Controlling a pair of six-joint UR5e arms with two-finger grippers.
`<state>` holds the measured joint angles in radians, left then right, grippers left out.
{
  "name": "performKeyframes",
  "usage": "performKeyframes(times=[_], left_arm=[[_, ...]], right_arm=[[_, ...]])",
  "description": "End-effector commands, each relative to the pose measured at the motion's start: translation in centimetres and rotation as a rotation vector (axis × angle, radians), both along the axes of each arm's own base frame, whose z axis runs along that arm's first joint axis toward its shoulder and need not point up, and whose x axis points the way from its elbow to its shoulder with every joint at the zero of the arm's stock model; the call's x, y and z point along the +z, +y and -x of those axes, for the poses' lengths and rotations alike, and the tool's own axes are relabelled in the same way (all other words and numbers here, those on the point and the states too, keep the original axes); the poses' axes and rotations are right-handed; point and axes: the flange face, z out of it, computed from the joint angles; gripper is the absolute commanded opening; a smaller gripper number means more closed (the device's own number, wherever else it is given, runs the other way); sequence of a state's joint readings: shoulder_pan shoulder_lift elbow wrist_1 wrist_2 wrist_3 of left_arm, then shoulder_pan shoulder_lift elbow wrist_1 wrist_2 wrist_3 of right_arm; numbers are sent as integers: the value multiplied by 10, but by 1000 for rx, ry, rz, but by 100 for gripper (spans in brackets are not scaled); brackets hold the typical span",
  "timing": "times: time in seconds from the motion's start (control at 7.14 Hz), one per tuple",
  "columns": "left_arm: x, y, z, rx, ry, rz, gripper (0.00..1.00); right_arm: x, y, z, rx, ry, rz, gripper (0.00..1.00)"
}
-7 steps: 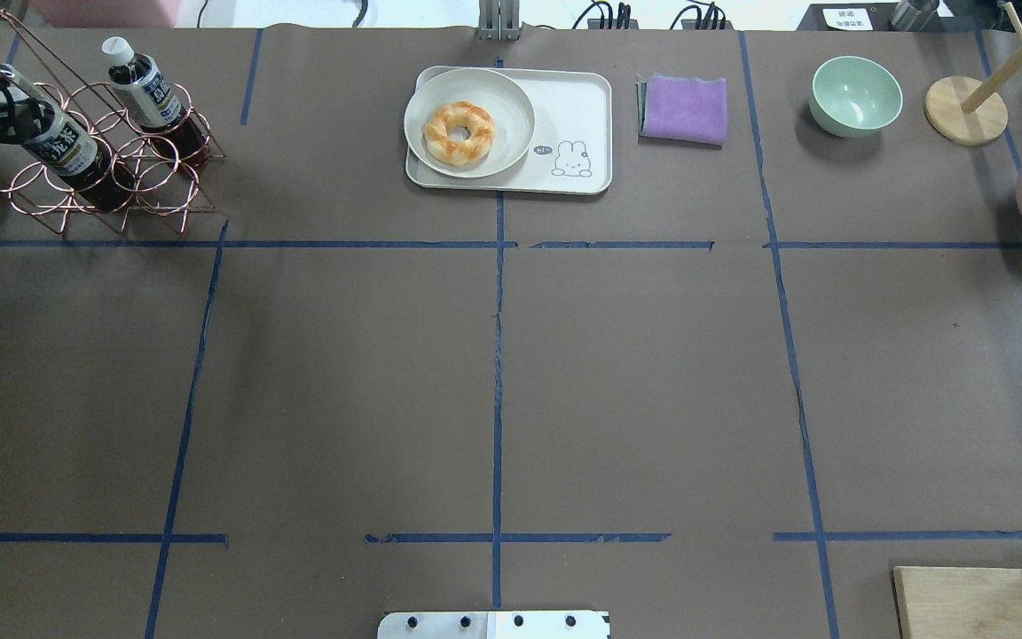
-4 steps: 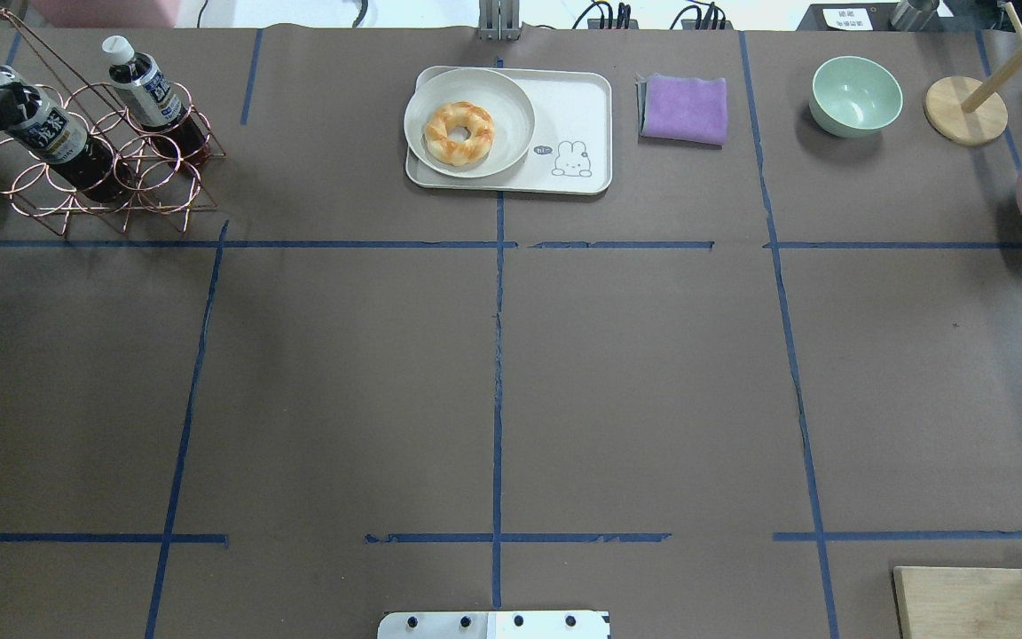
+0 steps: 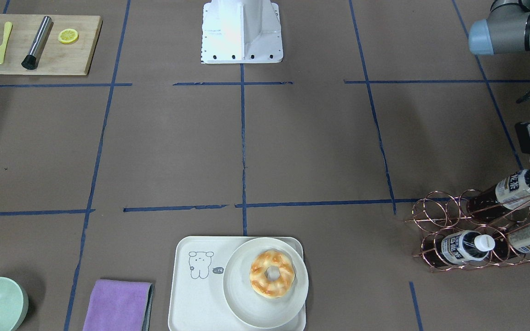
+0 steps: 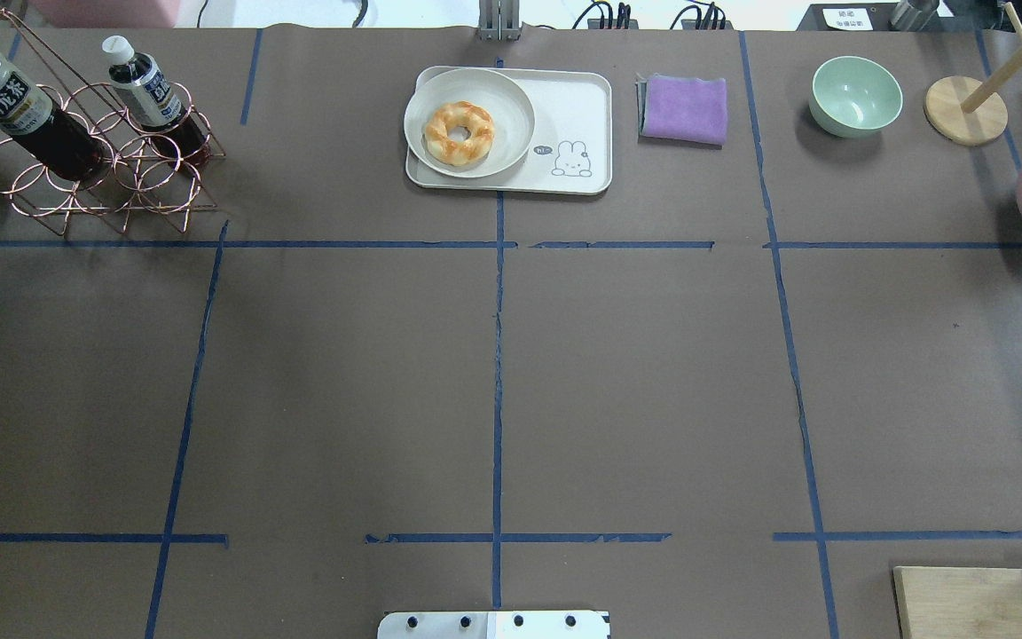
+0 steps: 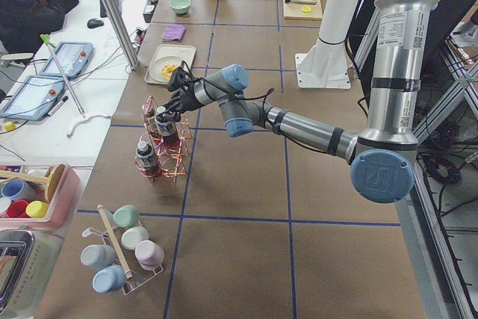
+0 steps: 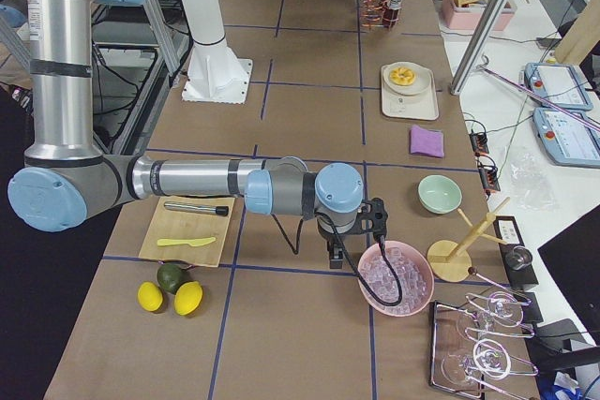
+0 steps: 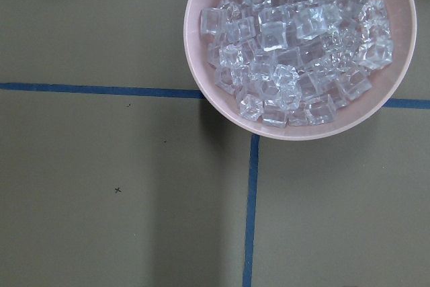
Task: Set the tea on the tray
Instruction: 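Lift the tea bottle up out of the rack with the left gripper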
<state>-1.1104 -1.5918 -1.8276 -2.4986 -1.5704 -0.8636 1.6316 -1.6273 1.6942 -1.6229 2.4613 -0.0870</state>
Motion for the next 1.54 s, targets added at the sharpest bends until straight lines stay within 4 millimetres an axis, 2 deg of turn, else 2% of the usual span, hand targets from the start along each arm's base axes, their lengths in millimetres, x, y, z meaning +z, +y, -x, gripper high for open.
performKeyframes(times=[0.0,0.14,0.28,0.42,0.56,0.84,0.98,1.12,1.26,1.4], left_arm=[[-28,29,21,-11,-6,14,5],[-47,54,32,-9,-11,24,5],[-74,79,44,-10,-18,44,5],[-100,92,45,-6,-24,80,4],[-123,94,22,41,-31,86,4],[-182,81,-39,130,-11,97,4],[-217,84,-84,166,-2,106,4],[-253,100,-141,155,-35,107,4],[-275,131,-204,179,-13,119,4],[-287,148,-243,195,19,122,4]], right_arm=[[-2,-1,0,1,-8,-2,100],[-2,-1,0,1,-8,-2,100],[-2,-2,0,1,-8,-2,100],[-3,-2,0,1,-10,-5,100],[-2,-1,0,1,-10,-2,100],[-3,-1,0,1,-11,-3,100],[-2,-1,0,0,-11,-5,100],[-3,-1,1,-1,-10,-6,100],[-1,-1,0,0,-10,-3,100],[0,-2,0,0,-10,-1,100]])
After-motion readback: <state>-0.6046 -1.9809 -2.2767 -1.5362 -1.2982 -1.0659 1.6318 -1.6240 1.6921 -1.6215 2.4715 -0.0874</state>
